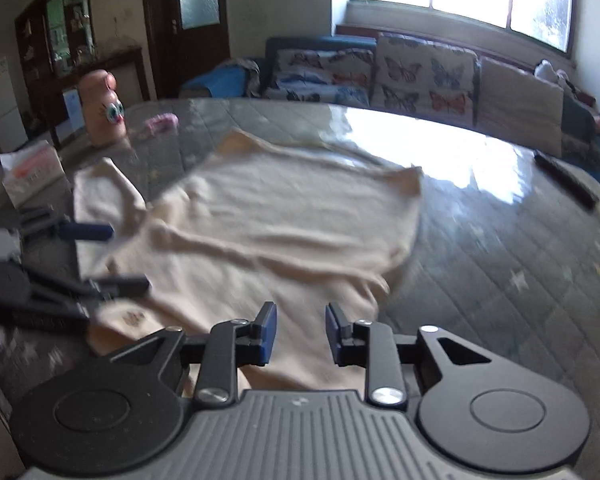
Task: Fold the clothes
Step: 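Lift the sleeve with the right gripper, lay it across the body, open, then move the left gripper to the other sleeve cuff and grasp it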
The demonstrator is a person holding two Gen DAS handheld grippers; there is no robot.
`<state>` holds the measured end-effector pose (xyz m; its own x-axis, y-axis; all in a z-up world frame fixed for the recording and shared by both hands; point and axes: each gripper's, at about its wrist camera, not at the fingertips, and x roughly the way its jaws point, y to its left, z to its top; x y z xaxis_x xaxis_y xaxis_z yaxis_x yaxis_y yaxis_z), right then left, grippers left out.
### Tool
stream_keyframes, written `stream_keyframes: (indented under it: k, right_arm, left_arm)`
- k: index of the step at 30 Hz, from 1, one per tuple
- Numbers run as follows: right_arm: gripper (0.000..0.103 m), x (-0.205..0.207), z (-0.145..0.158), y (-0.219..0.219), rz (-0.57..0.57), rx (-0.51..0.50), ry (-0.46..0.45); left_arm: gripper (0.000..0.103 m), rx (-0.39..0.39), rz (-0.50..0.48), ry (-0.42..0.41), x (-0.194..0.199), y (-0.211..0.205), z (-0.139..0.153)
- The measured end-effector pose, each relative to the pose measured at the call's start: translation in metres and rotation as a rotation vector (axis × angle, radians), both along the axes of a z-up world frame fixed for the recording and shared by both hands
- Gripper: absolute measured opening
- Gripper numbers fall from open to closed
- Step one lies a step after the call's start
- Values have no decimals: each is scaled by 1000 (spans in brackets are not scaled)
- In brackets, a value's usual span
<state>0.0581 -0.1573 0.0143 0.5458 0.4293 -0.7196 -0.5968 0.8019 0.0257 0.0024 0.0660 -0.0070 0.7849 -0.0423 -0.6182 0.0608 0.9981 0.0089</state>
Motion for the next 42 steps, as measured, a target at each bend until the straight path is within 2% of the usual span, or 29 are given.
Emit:
stream_keyframes:
  k: [2, 5, 10, 16, 22, 25, 27, 36, 42]
  right_arm:
    - [27, -1, -10, -10, -15, -1, 20]
    - [28, -3, -22, -19, -26, 14, 33]
    - [28, -4, -13, -19, -10, 25, 20]
    - [28, 17, -2, 1, 8, 33, -44]
    - [29, 34, -19, 12, 7, 6, -15]
    - [31, 30, -18, 15, 21, -5, -29]
    - [38, 27, -13, 18, 34, -3, -46]
    - [39, 23, -19, 31, 59, -27, -33]
    - [44, 10, -14, 68, 170, -4, -37]
  left_arm:
    - [71, 5, 5, 2, 1, 0, 0]
    - [69, 12, 12, 6, 4, -1, 0]
    - [69, 24, 23, 11, 7, -2, 0]
    - [68, 32, 54, -12, 19, 2, 7]
    - [64, 52, 85, 23, 30, 9, -5]
    - [64, 54, 91, 33, 30, 13, -8]
    - [64, 46, 93, 25, 28, 14, -7]
    - [65, 53, 90, 13, 23, 17, -5]
    - [65, 42, 163, -3, 19, 40, 4]
